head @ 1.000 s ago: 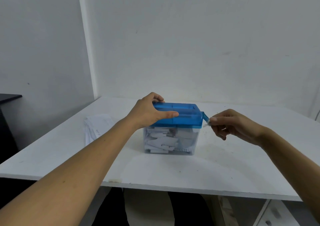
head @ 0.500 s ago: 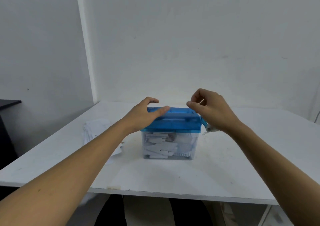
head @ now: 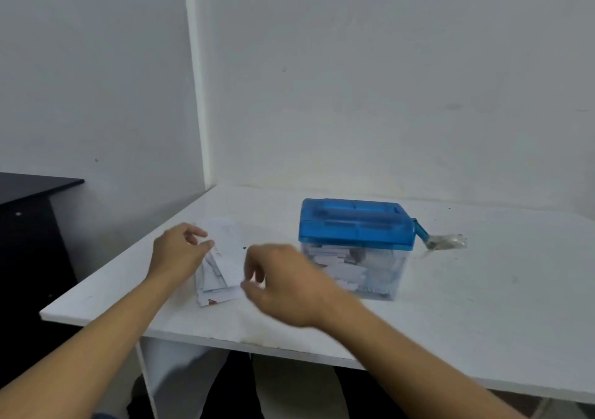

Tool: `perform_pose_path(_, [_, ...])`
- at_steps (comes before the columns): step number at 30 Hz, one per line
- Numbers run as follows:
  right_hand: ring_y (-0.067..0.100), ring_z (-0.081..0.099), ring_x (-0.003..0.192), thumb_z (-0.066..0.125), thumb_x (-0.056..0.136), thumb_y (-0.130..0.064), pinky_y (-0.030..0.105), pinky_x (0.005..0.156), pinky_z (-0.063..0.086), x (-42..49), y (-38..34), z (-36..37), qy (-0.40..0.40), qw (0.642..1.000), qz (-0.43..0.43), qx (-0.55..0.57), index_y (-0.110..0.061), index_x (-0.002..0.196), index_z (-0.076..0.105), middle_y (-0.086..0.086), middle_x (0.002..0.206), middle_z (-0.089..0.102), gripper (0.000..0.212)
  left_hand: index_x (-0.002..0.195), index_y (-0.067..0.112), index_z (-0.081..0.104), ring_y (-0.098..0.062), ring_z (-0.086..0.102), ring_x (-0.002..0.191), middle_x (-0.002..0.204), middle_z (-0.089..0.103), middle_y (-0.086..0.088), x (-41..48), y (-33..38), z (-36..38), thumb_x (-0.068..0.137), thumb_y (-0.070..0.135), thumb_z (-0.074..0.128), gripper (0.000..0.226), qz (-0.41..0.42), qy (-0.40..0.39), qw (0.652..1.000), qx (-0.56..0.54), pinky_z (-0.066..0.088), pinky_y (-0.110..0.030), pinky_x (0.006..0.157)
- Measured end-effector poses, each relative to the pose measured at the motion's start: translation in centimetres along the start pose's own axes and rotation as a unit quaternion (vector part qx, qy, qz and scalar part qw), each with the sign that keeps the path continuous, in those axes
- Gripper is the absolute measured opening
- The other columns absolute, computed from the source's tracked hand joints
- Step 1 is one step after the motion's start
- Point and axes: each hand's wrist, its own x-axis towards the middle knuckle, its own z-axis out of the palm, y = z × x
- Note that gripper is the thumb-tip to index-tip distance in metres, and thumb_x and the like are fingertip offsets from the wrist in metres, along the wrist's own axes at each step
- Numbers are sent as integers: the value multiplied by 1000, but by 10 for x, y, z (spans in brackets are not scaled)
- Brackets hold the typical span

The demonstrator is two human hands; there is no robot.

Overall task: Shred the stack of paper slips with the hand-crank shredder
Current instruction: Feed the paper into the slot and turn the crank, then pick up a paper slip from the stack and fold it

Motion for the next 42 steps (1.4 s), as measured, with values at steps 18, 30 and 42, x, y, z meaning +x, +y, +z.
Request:
perform_pose_path(18, [25,39,131,55,95,-54,40,107,40,68,35,87,22,972,234,29,-18,143,45,6,141,42,61,111,33,67,-23,55,109,121,57,-4,-13,-36,26,99,43,54,20,44,-39,981,185,49,-38,90])
perform_pose_path(30, [26,32,141,62,94,-39,40,115,31,67,36,83,38,965,244,84,-26,153,27,4,152,31,70,107,42,72,-19,44,118,118,51,6,-20,-28,27,94,43,64,15,128,-68,971,192,37,-31,93])
perform_pose_path(42, [29,22,144,52,94,-33,42,116,25,64,32,81,34,955,270,119,-17,156,18,8,155,33,73,122,28,70,-16,65,111,124,70,8,-22,-30,29,98,39,59,29,129,-89,975,159,49,-36,102])
